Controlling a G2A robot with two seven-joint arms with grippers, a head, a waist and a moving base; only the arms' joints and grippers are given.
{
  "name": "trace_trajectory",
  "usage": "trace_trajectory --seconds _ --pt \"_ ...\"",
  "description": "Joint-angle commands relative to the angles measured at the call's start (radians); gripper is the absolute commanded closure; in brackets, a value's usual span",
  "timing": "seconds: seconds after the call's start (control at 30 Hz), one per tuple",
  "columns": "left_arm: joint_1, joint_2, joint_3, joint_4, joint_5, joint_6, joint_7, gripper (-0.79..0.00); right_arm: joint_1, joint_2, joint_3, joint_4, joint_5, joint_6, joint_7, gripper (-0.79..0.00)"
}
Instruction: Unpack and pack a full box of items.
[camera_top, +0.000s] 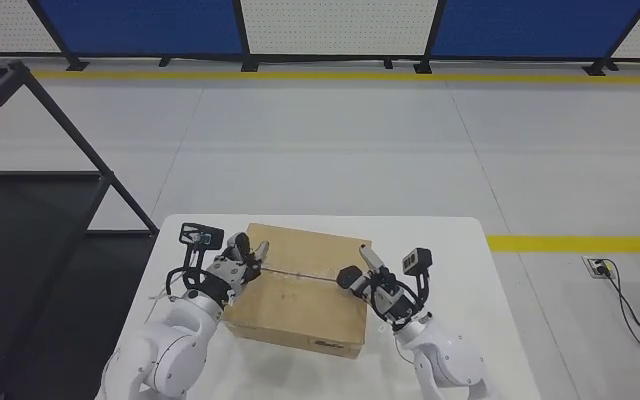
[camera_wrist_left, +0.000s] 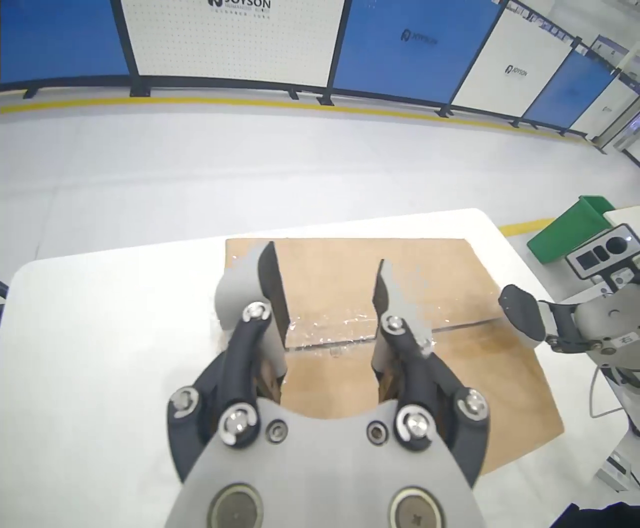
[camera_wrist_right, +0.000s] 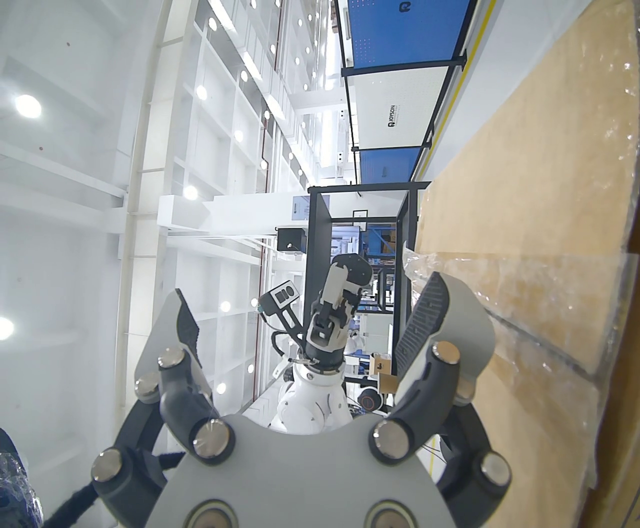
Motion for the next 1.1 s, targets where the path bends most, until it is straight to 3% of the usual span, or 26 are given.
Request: trace_trajectory --seconds 0.0,0.13,0.37,0.57,0.83,1.07 --pt "0.000 0.000 0.000 0.000 0.000 0.000 0.000 0.000 -0.003 0.003 0.001 0.002 0.004 -0.002 0.001 -0.785" --pt "-0.003 -0.005 0.003 0.018 -0.026 0.070 -0.009 0.000 0.006 0.007 -0.004 0.014 0.012 0.002 0.004 -0.785" --pt "-0.145 -0.029 0.074 0.140 -0.120 0.285 -0.123 0.000 0.017 0.013 -0.015 0.024 0.019 0.001 0.006 -0.785" --pt "-0.228 -0.044 0.078 0.248 -0.193 0.419 -0.149 0.000 0.020 0.020 -0.015 0.037 0.035 -0.006 0.007 -0.785" --pt "-0.218 -0.043 0.008 0.259 -0.258 0.479 -0.159 0.000 0.033 0.027 -0.023 0.042 0.043 0.000 0.003 -0.785" --pt "-0.198 -0.041 -0.026 0.246 -0.337 0.461 -0.180 0.000 0.049 0.032 -0.035 0.050 0.050 0.005 -0.001 -0.785"
